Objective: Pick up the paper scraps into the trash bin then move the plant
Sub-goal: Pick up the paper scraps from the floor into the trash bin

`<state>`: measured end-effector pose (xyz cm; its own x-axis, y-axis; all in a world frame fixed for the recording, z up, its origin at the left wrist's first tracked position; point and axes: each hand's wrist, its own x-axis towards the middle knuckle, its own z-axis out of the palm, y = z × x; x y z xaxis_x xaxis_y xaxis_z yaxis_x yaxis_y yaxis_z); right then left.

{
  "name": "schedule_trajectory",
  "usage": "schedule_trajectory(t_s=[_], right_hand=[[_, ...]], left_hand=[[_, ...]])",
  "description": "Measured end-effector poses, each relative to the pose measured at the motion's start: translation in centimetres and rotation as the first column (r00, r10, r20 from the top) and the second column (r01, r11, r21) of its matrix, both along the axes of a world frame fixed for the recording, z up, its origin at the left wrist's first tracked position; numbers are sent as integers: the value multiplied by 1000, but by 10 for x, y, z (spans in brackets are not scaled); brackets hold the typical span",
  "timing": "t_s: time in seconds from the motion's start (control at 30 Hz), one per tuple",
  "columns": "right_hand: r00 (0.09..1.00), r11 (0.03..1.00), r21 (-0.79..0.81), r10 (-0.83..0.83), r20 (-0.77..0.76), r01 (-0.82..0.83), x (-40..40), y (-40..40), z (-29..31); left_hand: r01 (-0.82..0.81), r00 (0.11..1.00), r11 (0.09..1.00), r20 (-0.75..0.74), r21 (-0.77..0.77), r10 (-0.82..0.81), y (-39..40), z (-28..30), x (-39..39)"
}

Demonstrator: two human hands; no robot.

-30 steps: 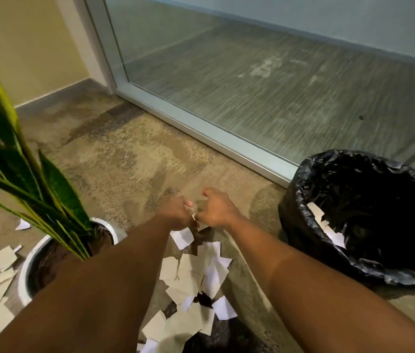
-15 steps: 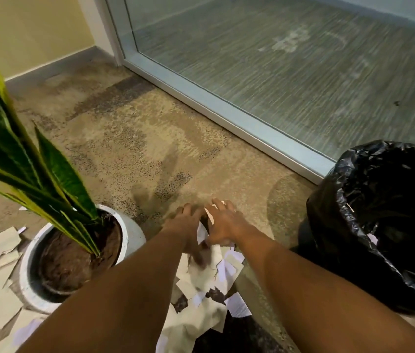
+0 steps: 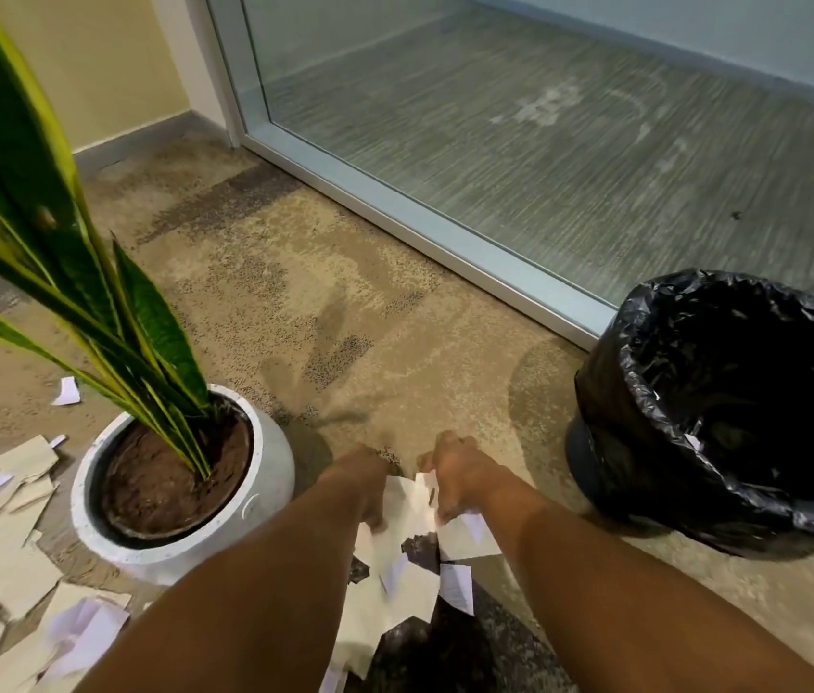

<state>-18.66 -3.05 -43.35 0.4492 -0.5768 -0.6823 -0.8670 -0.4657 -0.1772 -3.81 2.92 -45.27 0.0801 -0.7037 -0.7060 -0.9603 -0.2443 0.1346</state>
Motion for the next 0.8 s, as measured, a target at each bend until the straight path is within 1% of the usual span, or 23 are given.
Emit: schedule_trajectory(t_s=[0.13,0.2,0.27,0.37,0.47,0.53,0.6,0.7,0.8], right_hand=[[998,999,-20,-28,54,30,-4,4,-2],[998,999,-27,-42,40,43,-8,3,6],[997,996,-57,-62,49,64,-12,1,16],[990,981,-150,-115,83,127,-14,-3,33],[951,929,-252,-220,217,272,-10,-11,50],[924,886,-319,-244,294,336,-6,-17,65],[911,832,-414,-238,337,371,-2,-22,82],[899,723,-562,-195,391,401,4,-30,108],[879,640,-629,-166,448,441,6,-37,137]], left_hand=[[-20,1000,1000,9,-4,20,-2,7,2],[-75,997,997,5,-28,75,-6,15,3],[-152,988,985,-5,-82,152,-10,26,3],[-266,963,939,-21,-220,268,-17,41,1],[-433,901,842,-115,-321,419,-26,59,-2],[-507,861,783,-161,-361,483,-32,75,-5],[-582,811,710,-218,-396,543,-38,91,-10],[-677,733,591,-333,-438,593,-51,114,-18],[-756,652,459,-483,-467,584,-66,139,-26]])
